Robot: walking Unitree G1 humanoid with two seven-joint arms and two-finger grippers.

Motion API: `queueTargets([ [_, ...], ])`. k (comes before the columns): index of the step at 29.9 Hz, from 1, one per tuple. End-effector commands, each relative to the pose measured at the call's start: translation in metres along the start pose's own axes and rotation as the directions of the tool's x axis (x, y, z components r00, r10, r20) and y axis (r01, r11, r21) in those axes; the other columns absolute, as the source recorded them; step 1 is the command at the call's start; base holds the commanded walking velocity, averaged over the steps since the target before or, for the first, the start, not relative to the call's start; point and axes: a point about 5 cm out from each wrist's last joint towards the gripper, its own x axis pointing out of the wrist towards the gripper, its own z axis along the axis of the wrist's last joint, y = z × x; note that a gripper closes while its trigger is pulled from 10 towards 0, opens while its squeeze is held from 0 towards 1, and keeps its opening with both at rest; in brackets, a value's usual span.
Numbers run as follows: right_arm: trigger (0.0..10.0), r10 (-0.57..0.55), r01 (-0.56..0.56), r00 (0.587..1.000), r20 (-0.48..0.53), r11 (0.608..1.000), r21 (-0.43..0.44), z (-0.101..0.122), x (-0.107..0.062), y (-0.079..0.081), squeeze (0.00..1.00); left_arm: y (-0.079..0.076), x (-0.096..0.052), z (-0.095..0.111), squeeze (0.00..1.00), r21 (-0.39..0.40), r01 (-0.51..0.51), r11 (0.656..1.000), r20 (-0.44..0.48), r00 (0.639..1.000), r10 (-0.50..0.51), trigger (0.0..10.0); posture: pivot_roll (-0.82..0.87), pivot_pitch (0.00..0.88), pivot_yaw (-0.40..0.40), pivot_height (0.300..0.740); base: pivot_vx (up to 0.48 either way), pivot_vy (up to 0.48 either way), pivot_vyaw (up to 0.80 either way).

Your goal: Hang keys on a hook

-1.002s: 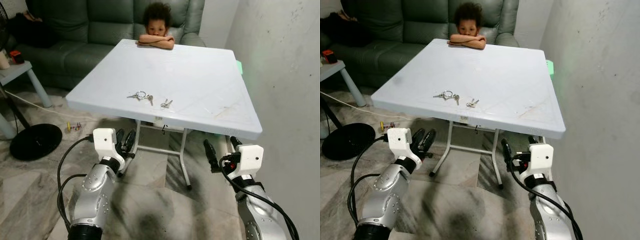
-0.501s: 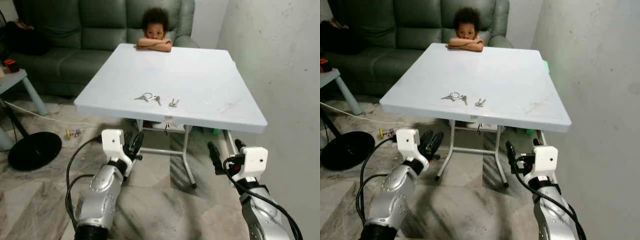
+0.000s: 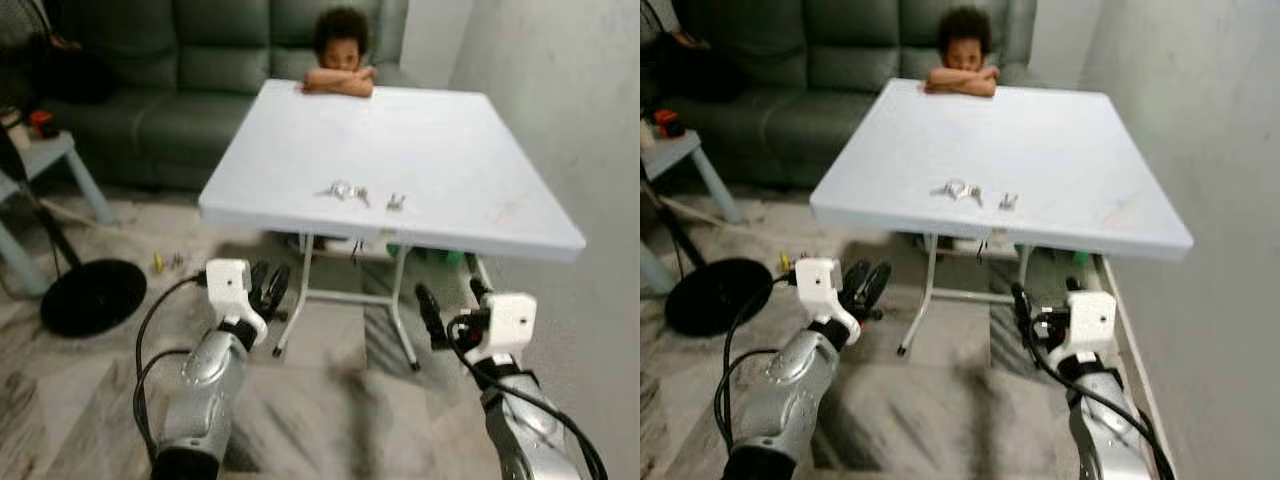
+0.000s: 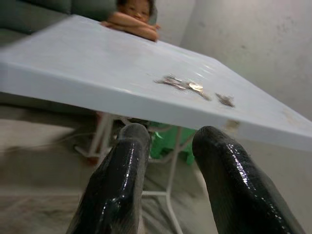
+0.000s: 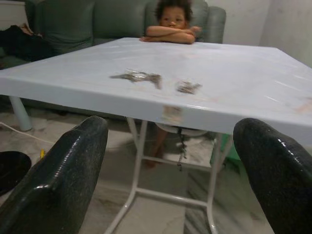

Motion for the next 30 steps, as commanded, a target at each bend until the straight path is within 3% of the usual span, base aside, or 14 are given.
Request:
queueTargets([
  [1,10.0,0.024,-0.024,1.0,0.017,1.0,0.013,0.0039,0.0033,0.0066,0.0,0.0091,-0.0028,0.0032,0.0,0.019,-0.029,0.999,0.003,1.0,0.029,10.0,0.07,0.0,-0.061,0.74,0.0,0.48,0.0],
  [10,10.0,0.025,-0.025,1.0,0.017,1.0,0.013,0.0047,0.003,0.0064,0.0,0.0099,-0.0028,0.0004,0.0,0.026,-0.077,0.997,-0.014,0.997,0.077,10.0,0.06,0.0,-0.062,0.74,0.0,0.101,0.0],
  [24,10.0,0.03,-0.03,0.999,0.016,0.999,0.014,0.0055,0.004,0.0072,0.0,0.0093,-0.0036,-0.003,0.0,0.041,-0.058,0.997,-0.046,0.997,0.06,10.0,0.07,0.0,-0.065,0.74,0.0,0.0,0.0],
  [30,10.0,0.032,-0.032,0.999,0.013,0.999,0.017,0.0049,0.0044,0.0082,0.0,0.0099,-0.0039,-0.002,0.0,0.044,-0.063,0.997,-0.047,0.997,0.065,10.0,0.07,0.0,-0.064,0.74,0.345,0.0,0.0],
])
